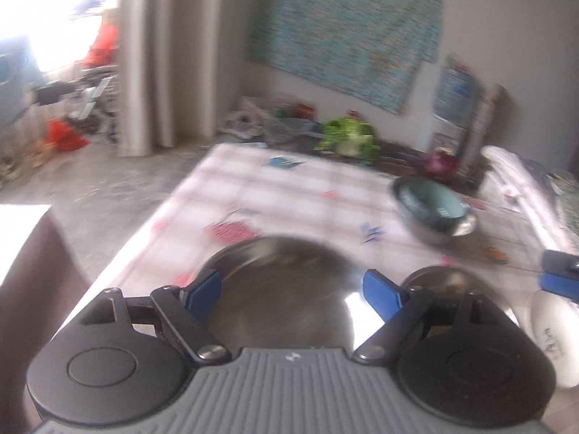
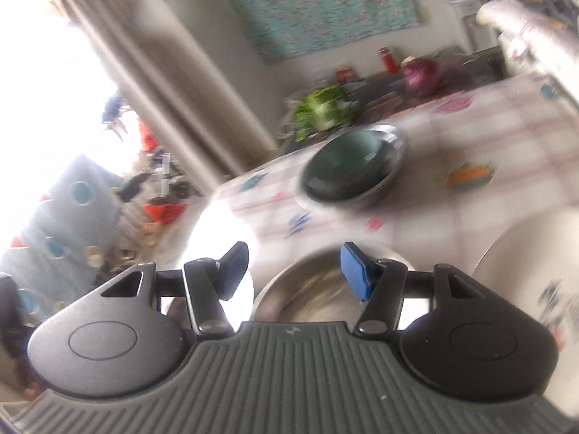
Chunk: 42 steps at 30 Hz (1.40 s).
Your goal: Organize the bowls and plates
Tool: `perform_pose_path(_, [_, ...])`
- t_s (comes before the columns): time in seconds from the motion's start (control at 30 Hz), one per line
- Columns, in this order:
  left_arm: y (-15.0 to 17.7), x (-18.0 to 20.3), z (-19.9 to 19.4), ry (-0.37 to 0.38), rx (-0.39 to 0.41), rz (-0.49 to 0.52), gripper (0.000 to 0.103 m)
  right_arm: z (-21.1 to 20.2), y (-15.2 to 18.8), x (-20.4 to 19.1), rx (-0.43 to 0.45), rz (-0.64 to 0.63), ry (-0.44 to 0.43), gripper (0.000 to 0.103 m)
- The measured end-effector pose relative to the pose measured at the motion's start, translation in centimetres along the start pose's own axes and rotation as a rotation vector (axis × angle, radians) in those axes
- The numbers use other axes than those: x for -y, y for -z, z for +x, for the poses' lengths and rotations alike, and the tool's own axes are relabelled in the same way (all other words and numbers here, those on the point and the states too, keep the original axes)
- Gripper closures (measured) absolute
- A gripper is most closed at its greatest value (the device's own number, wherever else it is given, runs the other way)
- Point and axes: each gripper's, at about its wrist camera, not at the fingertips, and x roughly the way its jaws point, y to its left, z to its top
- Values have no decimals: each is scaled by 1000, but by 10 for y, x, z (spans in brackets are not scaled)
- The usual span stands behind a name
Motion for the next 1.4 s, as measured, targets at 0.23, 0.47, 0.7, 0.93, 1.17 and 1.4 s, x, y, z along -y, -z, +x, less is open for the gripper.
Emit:
perform_pose_path(0.23, [56,-37,-9,-64,-57,-41,20,15,73,-47,-131,33,-122,47])
perform_pose_path(0.47, [68,-53,-3,-81,-77,-54,27,57,129,-70,-252,78,-101,48])
perform_pose_path(0.7, [47,-63,17,-43,-76,-71,35,89,129,-71,-229,151,-68,47])
perform_pose_path(0.93, [38,-58,50,-80,-113,2,56,115,125,-70,-212,170,-11,49])
perform_pose_path(1.17, [41,-59,58,-114,-135,35,84,128,127,-71,-191,178,12,67])
perform_pose_path(1.4, [43,-64,47,-97,-153,23,84,126,128,-65,-218,191,6,81])
